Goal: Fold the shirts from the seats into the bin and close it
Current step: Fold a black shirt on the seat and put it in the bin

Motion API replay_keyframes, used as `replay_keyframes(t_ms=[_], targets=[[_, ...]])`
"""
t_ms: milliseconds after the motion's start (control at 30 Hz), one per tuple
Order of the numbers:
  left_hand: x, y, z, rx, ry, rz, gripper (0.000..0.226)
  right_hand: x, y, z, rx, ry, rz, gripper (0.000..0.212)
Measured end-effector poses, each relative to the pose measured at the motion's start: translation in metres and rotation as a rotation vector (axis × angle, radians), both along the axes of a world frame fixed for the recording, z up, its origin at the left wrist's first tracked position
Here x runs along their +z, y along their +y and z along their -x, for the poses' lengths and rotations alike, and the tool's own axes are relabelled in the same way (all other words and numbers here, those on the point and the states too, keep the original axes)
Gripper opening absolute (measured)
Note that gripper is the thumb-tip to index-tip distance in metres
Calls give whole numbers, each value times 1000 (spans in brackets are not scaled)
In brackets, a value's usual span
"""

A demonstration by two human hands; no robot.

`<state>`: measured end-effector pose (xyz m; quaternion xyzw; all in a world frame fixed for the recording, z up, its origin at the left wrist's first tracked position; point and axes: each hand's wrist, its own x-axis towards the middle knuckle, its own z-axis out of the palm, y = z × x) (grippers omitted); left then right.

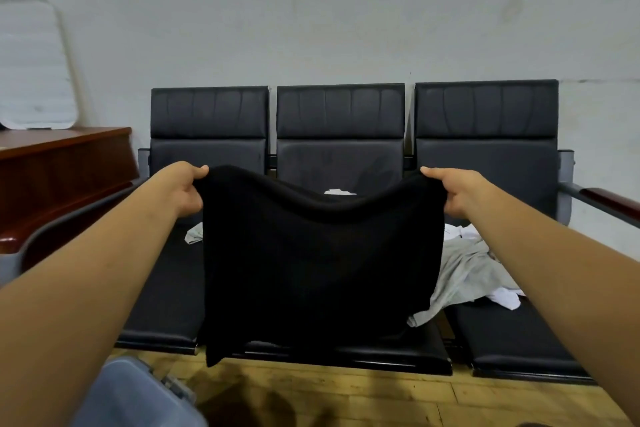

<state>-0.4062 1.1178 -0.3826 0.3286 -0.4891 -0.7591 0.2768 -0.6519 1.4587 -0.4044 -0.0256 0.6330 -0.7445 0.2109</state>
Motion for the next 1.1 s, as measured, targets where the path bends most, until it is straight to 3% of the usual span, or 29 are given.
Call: replay_keyframes(t_ms=[133, 233, 367, 433, 533, 600, 700, 800, 967, 1100], targets=[[-4, -6, 7, 60, -75, 233, 34, 4, 5, 8, 84, -44, -6, 12], [-9, -6, 6, 32, -204, 531, 25, 1, 8, 11, 102, 14, -55, 9], [-16, -20, 0, 54, -296, 757, 13, -2, 12, 23, -70, 231, -92, 8], [-20, -27, -2, 81, -304, 793, 6, -4, 13, 31, -120, 259, -63, 7], [-26, -36, -4, 88, -269, 747, 7, -8, 16, 38, -180, 294, -35, 24], [-29, -39, -4, 73, -206, 659, 8, -13, 18, 42, -170, 339, -66, 16], [-31, -41, -1, -7, -175, 623, 17, -19, 21, 48, -17, 338, -193, 11], [-34, -48, 5, -62, -330, 824, 35, -24, 22, 53, 95, 386, -403, 19], [-38, -71, 29, 69, -686, 1256, 29, -42, 2, 80, -3, 580, -667, 11], [-29, -92, 62, 162, -732, 1373, 19, -45, -29, 110, -141, 752, -751, 9]])
